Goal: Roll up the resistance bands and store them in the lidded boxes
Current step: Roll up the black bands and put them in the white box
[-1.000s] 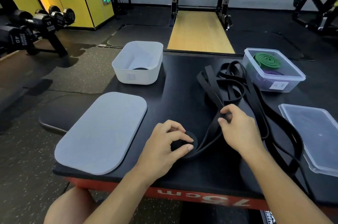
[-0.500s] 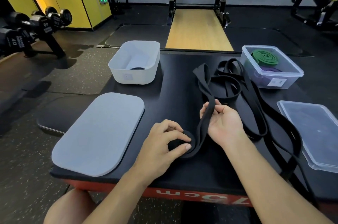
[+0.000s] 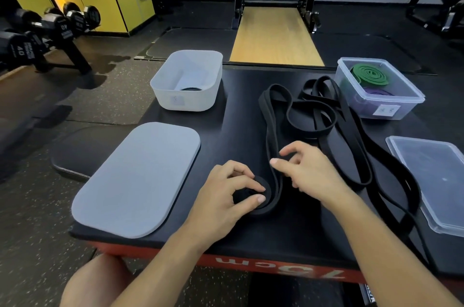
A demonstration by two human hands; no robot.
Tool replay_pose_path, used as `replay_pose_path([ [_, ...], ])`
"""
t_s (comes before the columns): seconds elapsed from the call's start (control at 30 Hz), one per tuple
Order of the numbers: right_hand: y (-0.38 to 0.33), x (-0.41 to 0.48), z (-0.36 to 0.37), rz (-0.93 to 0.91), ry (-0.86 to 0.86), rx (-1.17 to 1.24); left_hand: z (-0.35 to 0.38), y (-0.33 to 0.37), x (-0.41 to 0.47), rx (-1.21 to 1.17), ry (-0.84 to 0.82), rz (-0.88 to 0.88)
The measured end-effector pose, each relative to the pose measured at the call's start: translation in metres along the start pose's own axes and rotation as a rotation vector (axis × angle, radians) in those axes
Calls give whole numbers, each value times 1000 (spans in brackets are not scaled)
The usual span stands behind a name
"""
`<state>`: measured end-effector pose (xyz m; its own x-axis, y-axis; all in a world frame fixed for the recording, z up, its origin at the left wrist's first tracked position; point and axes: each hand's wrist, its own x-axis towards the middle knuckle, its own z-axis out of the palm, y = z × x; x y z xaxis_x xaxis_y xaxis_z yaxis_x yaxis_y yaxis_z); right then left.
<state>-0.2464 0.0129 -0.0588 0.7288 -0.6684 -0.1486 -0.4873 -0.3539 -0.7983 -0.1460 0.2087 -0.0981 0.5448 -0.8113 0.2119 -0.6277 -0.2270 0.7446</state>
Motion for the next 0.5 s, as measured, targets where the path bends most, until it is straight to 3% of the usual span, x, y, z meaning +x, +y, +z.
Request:
replay_pose_path([
  [0.27, 11, -18, 14, -233, 210, -163, -1, 2, 0, -22, 6, -22],
  [0.4, 7, -29, 8, -189, 162, -133, -1, 2, 0, -24, 5, -28],
  [0.5, 2, -37, 5, -66, 90, -267, -1, 3, 0, -26, 13, -27],
])
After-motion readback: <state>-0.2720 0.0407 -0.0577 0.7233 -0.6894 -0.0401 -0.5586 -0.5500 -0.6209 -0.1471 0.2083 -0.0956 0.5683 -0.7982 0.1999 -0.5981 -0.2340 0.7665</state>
